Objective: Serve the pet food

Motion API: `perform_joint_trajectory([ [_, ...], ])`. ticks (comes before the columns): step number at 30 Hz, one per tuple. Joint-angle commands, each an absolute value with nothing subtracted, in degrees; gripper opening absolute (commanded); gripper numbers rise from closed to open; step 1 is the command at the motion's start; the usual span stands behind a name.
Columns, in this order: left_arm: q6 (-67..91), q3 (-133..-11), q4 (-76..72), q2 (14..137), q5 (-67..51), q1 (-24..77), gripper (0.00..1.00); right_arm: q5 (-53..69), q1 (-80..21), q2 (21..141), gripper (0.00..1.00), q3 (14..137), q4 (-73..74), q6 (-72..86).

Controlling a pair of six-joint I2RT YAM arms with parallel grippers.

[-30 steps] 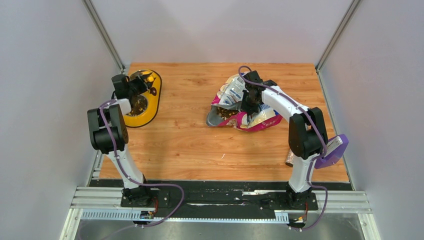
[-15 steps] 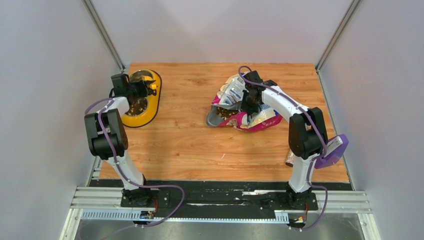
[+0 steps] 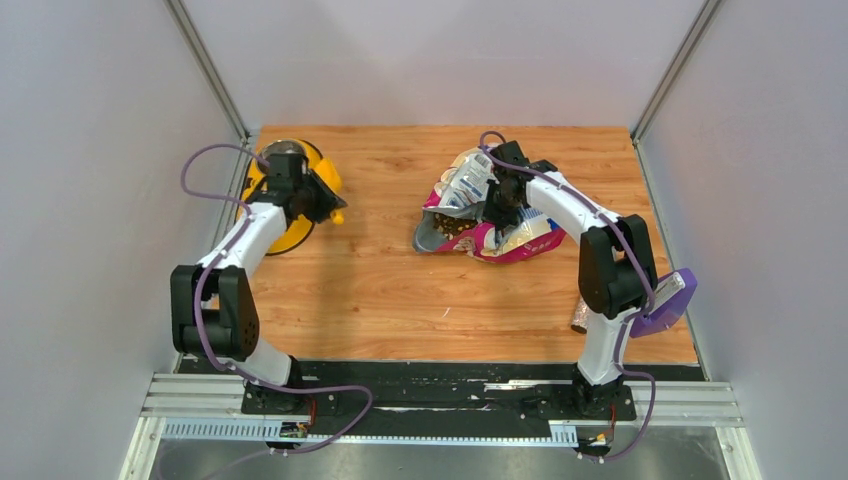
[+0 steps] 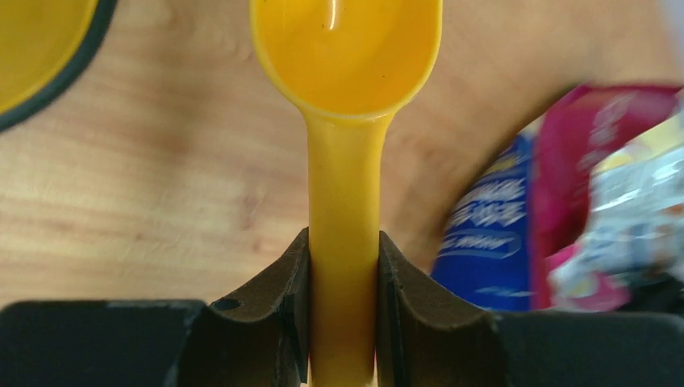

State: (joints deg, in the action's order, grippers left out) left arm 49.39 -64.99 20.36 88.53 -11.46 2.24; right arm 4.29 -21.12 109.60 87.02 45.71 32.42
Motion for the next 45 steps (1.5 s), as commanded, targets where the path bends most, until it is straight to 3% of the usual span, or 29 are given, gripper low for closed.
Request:
perform_joint_trajectory([
  [1, 33.48, -60.10, 27.59, 86.82, 0.53, 7.77, 0.00, 3.77, -19.09, 107.59, 0.00, 86.29, 40.90, 32.71],
  [12, 31.73, -50.25, 29.27, 88.57, 16.58, 15.36, 0.00, 5.47, -19.08, 106.47, 0.00, 85.28, 40.87, 33.34],
  [14, 33.39, -50.13, 31.47, 89.31, 19.07, 15.38, 0.07, 5.47, -19.06, 106.12, 0.00, 85.04, 40.90, 33.39],
  [16, 34.54, -50.20, 33.24, 89.19, 20.36, 15.42, 0.26, 5.38, -19.07, 105.90, 0.00, 84.79, 40.91, 33.48],
  [22, 33.57, -50.17, 33.74, 83.91, 19.39, 15.56, 0.62, 5.95, -19.03, 105.66, 0.00, 85.13, 40.89, 33.37],
  [27, 28.05, -52.91, 30.26, 77.46, 10.83, 15.56, 0.65, 6.24, -19.09, 105.40, 0.00, 85.52, 40.96, 32.97],
  [36, 19.26, -51.15, 11.27, 71.73, -18.67, 17.21, 0.68, 7.64, -19.24, 104.30, 0.00, 85.76, 41.13, 32.13],
  [45, 15.69, -55.58, -1.22, 85.34, -21.69, 27.22, 0.67, 9.07, -20.27, 102.19, 0.00, 85.74, 41.45, 31.43],
])
